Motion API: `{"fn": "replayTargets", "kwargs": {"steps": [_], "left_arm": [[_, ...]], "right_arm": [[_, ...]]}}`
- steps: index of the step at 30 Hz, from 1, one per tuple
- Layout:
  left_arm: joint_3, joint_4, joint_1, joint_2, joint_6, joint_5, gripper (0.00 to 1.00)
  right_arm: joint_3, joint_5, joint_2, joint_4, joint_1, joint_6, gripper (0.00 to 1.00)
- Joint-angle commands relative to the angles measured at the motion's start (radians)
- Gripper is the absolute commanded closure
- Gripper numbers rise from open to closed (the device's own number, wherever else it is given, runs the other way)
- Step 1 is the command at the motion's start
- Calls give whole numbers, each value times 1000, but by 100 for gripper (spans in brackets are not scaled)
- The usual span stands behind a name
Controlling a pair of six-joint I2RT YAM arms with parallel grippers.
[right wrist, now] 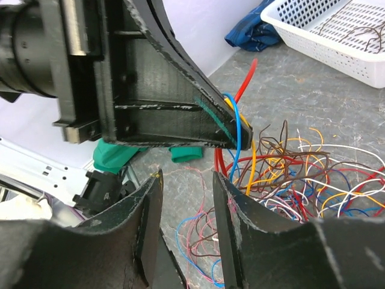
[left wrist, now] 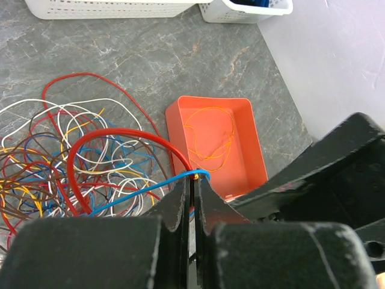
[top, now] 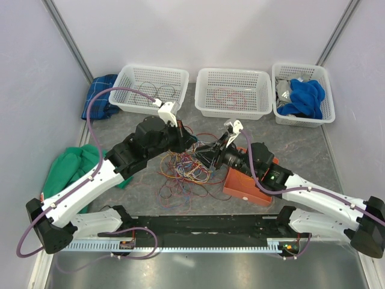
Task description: Untangle the cables
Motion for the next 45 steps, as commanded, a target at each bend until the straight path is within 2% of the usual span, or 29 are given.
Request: {"fn": "replayTargets", "kwargs": {"steps": [1,4,9,14,16,17,18,19,21,22,23,24,25,27,30,38,41,44,45], "left_arm": [[26,50,-4,4,-5,46,98],[23,53,-4,-1,-15,60,98],[8,63,-3,-1,-34,91,98],[-6,63,-4,-17,-38,91,98],[-7,64,-4,-24,-40,88,98],[-7,66,-4,-24,-38,83,98],[-9,64,-4,-25,-35,81,98],[-9,60,-4,-27,-32,63,98],[-7,37,-4,-34,-31,29,86],[-9,11,-4,-42,-31,-35,63],[-12,-9,-4,-62,-37,-73,52],[-12,-28,-4,-73,-53,-116,35],[-18,-64,-4,-86,-63,-202,30],[-30,-92,-3,-137,-81,-324,23],[-67,-123,-3,-229,-104,-449,16],[-145,-121,-3,-359,-103,-534,16],[-190,-69,-3,-407,-91,-483,16],[-297,157,-3,-497,-42,-335,17],[-331,298,-3,-517,-34,-245,17]], "right_arm": [[24,6,39,89,4,-3,53],[9,36,74,126,4,-5,49],[-11,91,119,190,4,-5,48],[-13,134,136,178,4,-19,49],[-18,143,142,183,4,-19,58],[-18,142,144,184,4,-17,80],[-10,140,142,178,6,-9,94],[2,137,137,164,6,-9,100],[51,132,99,91,6,-19,100],[73,141,81,22,7,-37,100],[102,152,62,-21,9,-51,100],[172,164,32,-72,11,-66,100],[211,192,22,-168,9,-103,100],[327,227,2,-257,9,-134,100],[465,281,1,-400,9,-184,100],[770,320,76,-584,9,-249,100],[838,304,102,-613,9,-249,100],[849,287,113,-626,9,-226,100],[846,280,113,-626,9,-212,100]]}}
